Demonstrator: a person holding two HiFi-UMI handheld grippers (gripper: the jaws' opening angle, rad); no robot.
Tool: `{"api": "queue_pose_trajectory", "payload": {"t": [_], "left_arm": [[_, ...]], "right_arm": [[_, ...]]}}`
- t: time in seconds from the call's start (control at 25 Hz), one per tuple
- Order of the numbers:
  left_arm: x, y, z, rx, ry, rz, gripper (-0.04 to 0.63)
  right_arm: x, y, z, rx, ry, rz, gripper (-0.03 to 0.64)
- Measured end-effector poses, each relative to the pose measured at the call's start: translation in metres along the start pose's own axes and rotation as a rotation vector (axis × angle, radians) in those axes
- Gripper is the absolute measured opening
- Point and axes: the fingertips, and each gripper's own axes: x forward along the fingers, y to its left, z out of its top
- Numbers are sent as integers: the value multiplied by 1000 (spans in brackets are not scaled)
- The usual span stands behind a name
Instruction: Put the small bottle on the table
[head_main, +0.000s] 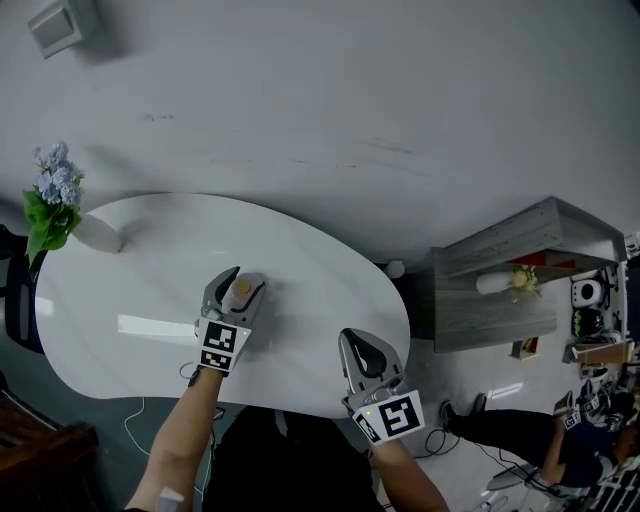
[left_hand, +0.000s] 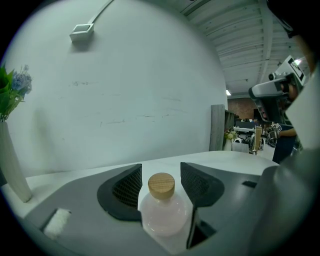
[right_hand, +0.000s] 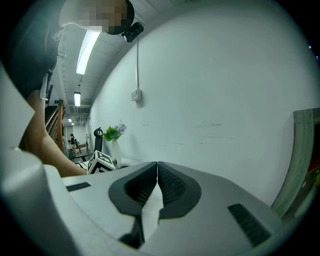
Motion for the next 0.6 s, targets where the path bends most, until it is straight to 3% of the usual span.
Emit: {"api": "queue_pose_trajectory", "payload": {"t": [0.6], "left_arm": [[-26, -1, 27, 3, -9, 5, 206]], "right_arm": [[1, 12, 5, -13, -20, 58, 6]]}}
